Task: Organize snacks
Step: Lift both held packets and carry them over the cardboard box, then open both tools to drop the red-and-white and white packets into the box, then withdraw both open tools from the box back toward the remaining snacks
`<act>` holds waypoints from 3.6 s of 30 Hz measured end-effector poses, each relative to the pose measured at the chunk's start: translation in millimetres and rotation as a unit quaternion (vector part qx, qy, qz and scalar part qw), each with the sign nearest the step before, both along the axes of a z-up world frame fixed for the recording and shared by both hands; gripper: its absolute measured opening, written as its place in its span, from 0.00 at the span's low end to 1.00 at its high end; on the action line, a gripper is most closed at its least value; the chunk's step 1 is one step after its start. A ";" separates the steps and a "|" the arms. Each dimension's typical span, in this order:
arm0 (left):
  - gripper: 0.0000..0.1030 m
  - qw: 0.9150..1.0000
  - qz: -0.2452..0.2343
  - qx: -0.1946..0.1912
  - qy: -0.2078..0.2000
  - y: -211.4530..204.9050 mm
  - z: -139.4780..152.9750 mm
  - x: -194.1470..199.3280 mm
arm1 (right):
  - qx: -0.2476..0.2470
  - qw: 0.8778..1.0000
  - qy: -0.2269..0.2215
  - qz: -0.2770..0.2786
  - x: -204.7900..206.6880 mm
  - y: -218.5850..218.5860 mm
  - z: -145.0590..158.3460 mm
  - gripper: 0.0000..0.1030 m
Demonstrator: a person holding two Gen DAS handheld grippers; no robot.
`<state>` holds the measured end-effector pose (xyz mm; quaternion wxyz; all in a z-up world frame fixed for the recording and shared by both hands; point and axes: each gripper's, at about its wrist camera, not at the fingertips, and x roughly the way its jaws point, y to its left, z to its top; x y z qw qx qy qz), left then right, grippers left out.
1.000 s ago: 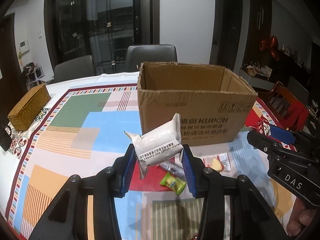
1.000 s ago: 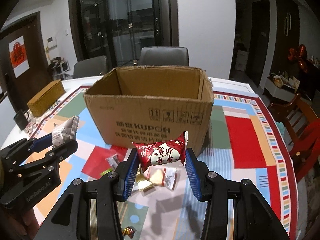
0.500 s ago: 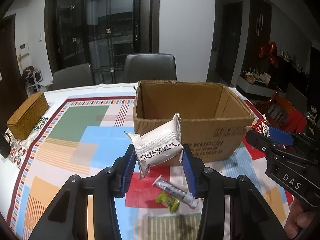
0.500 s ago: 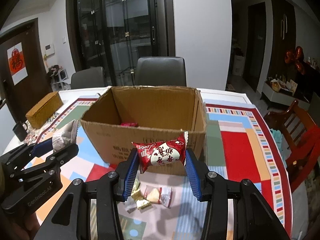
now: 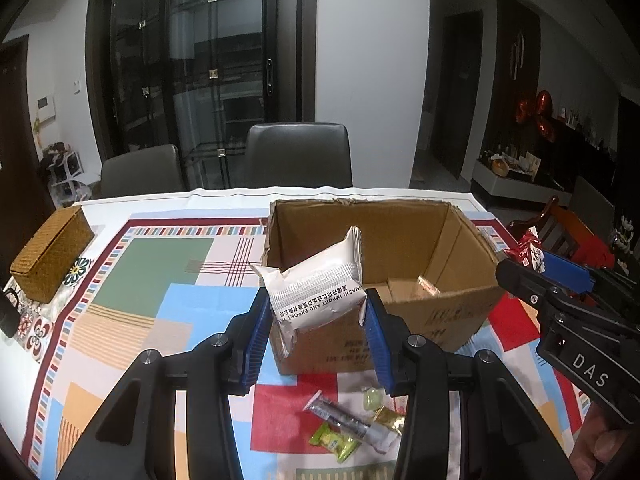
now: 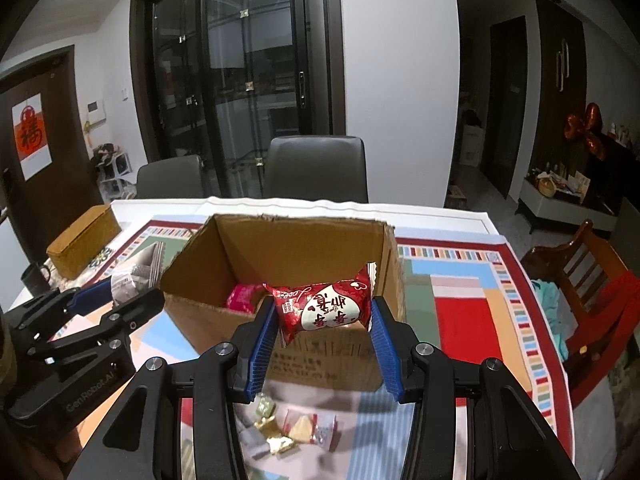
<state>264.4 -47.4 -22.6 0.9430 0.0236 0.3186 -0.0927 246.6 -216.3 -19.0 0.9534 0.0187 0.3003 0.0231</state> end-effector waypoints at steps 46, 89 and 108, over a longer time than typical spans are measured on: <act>0.81 1.000 -0.007 0.001 0.010 -2.8 -7.1 66.2 | -0.023 0.999 -0.005 -0.027 71.4 -4.2 -1.1 0.82; 0.95 0.999 0.015 0.000 -0.032 10.4 21.5 -18.6 | -0.022 0.998 -0.040 -0.050 -3.8 -9.3 25.4 0.87; 0.95 1.000 0.008 0.007 -0.030 13.4 7.3 -62.5 | -0.024 0.998 -0.026 -0.047 -42.5 -7.3 3.1 0.87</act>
